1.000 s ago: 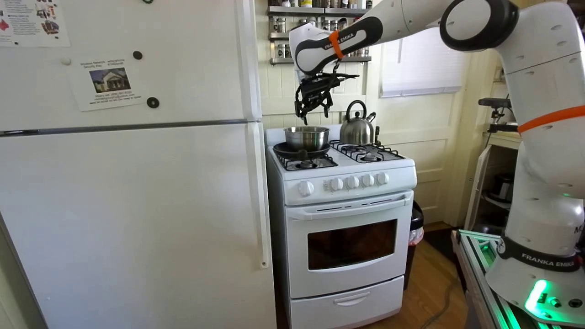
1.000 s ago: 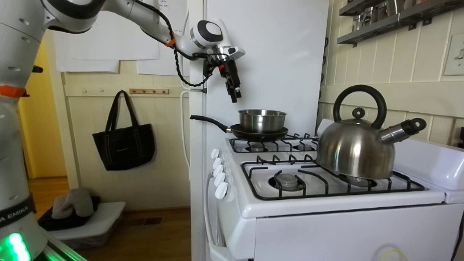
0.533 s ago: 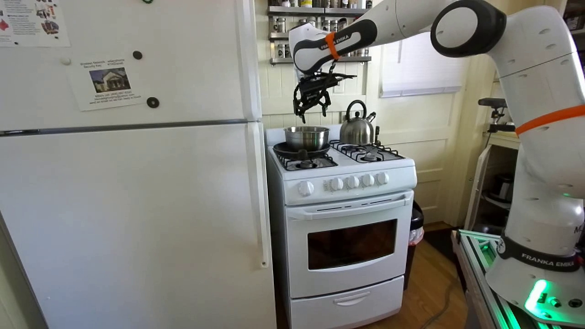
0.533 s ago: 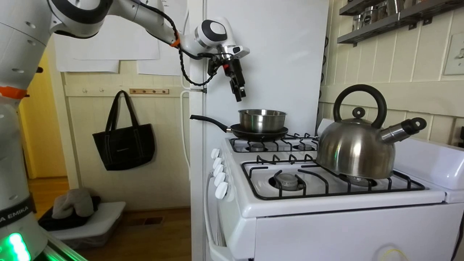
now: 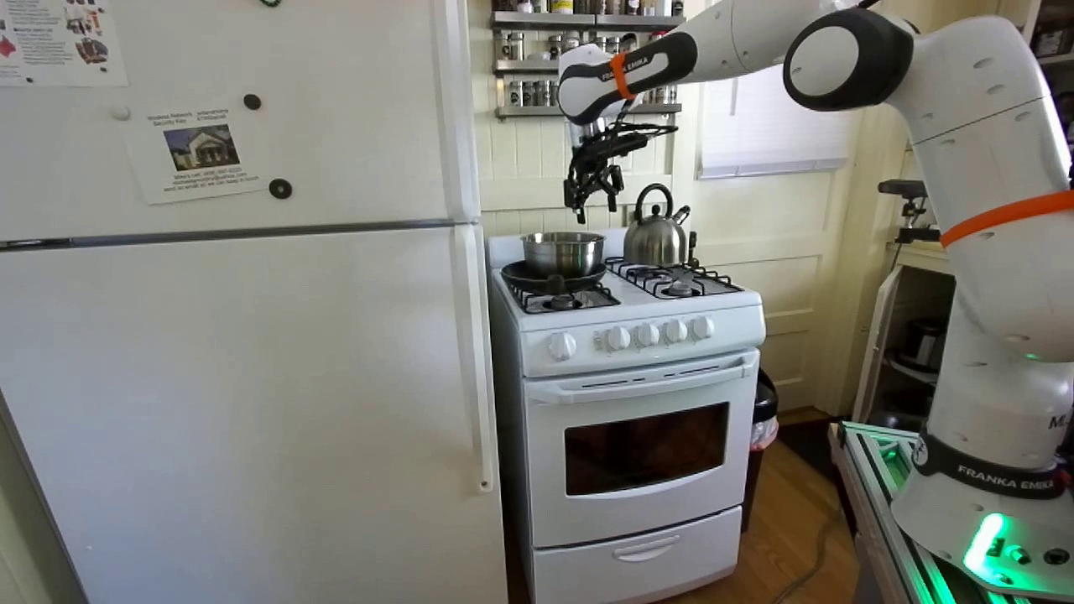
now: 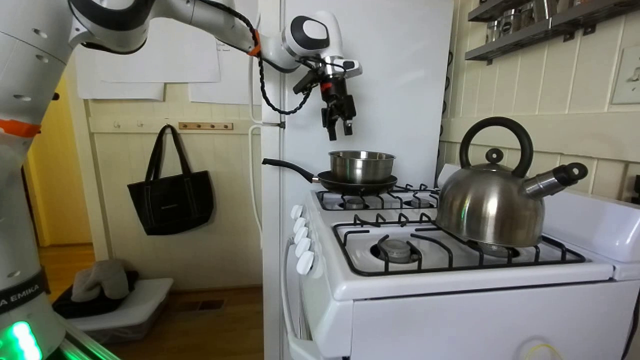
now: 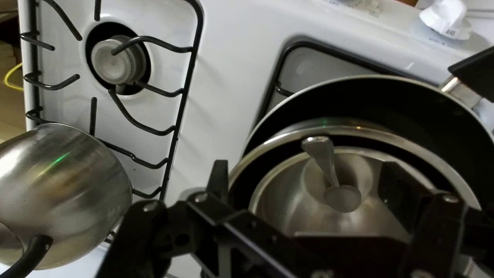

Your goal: Move the spoon to the white part of the stove

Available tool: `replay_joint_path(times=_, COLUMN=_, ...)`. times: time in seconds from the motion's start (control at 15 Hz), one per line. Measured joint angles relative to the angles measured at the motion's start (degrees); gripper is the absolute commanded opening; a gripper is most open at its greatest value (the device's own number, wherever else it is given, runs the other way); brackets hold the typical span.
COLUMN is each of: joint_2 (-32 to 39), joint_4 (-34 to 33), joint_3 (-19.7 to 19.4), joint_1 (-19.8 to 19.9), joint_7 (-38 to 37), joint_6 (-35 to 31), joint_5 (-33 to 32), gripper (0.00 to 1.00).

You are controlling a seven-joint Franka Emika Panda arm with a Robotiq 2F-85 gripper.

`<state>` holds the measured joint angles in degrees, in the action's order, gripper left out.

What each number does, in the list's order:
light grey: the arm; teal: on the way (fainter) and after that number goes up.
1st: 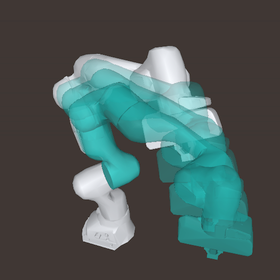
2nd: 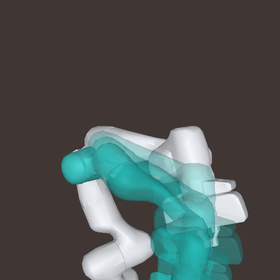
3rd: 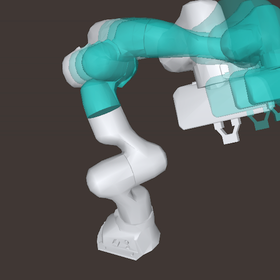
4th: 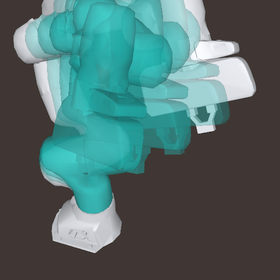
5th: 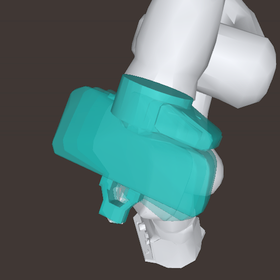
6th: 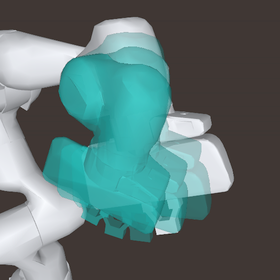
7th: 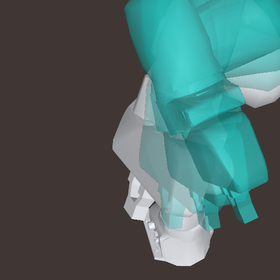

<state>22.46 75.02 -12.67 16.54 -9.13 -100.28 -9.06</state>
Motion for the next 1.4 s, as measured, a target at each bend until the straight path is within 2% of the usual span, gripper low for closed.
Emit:
replay_joint_path(times=0.4, joint_2=4.8, joint_4=-3.5, joint_3=1.2, joint_1=1.2, joint_7=8.2, joint_6=3.7, joint_5=5.6, gripper=1.00)
replay_joint_path(times=0.67, joint_2=7.1, joint_4=-6.1, joint_3=1.2, joint_1=1.2, joint_7=8.1, joint_6=4.0, joint_5=7.0, gripper=1.00)
replay_joint_path(times=1.07, joint_2=6.8, joint_4=-6.3, joint_3=1.3, joint_1=1.1, joint_7=7.3, joint_6=4.0, joint_5=7.2, gripper=1.00)
replay_joint_path(times=1.4, joint_2=5.9, joint_4=-7.8, joint_3=0.9, joint_1=2.2, joint_7=4.3, joint_6=4.0, joint_5=10.0, gripper=1.00)
